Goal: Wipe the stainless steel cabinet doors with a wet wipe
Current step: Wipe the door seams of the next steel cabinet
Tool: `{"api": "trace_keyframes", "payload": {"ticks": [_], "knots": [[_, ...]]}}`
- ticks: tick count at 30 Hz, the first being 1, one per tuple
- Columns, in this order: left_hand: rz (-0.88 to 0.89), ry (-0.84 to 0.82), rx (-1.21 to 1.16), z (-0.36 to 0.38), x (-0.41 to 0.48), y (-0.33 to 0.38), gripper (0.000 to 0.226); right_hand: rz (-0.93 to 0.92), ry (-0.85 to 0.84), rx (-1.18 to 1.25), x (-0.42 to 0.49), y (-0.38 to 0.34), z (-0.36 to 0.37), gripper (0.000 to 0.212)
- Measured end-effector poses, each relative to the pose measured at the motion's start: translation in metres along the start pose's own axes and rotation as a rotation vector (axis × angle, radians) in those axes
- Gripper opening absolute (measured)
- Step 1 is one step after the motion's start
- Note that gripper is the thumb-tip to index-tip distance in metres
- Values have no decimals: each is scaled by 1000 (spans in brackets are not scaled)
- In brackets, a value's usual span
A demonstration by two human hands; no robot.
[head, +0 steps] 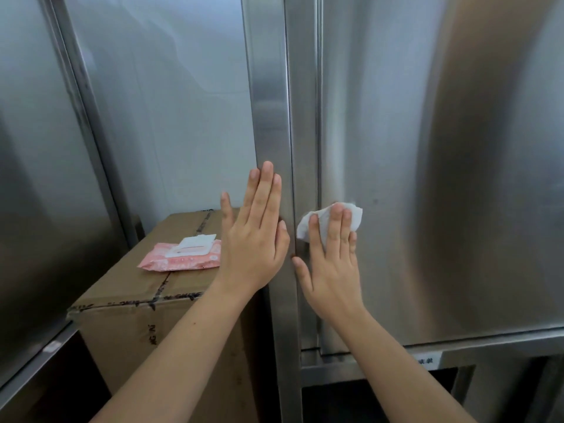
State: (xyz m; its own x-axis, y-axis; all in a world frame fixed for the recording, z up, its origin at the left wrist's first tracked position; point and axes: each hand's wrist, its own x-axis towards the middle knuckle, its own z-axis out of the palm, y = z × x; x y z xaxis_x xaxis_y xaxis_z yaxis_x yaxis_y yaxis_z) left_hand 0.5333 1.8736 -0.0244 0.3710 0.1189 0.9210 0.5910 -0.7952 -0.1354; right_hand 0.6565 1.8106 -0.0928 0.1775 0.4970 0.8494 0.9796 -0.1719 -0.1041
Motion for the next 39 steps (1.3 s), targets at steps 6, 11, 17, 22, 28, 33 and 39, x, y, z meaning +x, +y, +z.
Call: {"api": "trace_keyframes", "payload": {"ticks": [6,11,17,22,28,33,39], "knots": [[-2,55,17,-9,35,-5,60,-19,48,-44,38,-3,-18,70],[-12,82,16,-20,69,-10,60,-33,102,-40,77,-7,-40,71],[-10,107,38,-29,101,-15,59,-37,121,-58,118,-15,-64,72],[-6,136,39,-34,122,-17,59,-71,119,-53,147,-16,-81,71],[-1,159,49,-46,164,-25,60,-113,146,-52,190,-16,-103,72],[4,175,56,-59,205,-35,59,-146,181,-52,234,-18,-126,71],[23,200,91,-67,241,-39,66,-168,157,-95,281,-22,-153,73]]}}
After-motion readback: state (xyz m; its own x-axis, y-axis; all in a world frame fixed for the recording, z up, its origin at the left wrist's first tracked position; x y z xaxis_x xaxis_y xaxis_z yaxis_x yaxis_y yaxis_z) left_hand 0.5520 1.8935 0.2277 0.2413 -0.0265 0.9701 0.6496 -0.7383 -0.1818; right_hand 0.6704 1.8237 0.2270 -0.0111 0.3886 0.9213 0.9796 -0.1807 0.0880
